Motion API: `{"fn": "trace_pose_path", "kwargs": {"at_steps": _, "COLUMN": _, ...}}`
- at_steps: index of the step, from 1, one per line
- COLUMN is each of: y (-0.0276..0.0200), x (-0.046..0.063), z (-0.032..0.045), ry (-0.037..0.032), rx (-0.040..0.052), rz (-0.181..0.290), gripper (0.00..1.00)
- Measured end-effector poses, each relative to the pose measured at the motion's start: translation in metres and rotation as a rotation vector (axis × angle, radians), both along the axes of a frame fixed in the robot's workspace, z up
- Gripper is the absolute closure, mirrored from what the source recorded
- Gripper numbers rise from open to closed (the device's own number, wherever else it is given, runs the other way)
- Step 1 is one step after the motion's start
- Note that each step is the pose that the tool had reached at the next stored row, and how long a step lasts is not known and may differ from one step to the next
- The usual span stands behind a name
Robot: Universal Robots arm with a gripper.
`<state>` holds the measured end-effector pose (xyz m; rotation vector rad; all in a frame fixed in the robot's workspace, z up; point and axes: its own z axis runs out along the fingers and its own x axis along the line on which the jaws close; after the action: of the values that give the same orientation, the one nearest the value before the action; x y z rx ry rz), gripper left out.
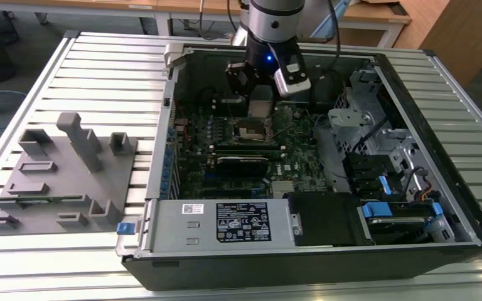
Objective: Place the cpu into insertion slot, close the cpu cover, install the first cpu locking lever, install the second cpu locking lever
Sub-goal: 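Place the cpu into insertion slot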
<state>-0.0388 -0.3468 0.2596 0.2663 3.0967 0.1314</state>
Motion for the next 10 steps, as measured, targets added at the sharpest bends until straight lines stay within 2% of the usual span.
{"fn": "trace_pose_path", "kwargs": {"at_steps": 2, "y": -0.0001, "x": 0.0, "z": -0.0001, "ry": 0.0001, "rx": 0.0, "rz": -0.029, "gripper": 0.46}}
{"fn": "trace_pose_path", "kwargs": {"at_steps": 7, "y": 0.0, "x": -0.0001, "z": -0.0002, "ry": -0.0001, "rx": 0.0002, "rz": -0.031, "gripper": 0.46}}
{"fn": "trace_pose_path", "kwargs": {"at_steps": 10, "y": 0.0, "x": -0.0004, "z": -0.0005, "ry": -0.0002, "rx": 0.0003, "rz": -0.065, "gripper": 0.46}}
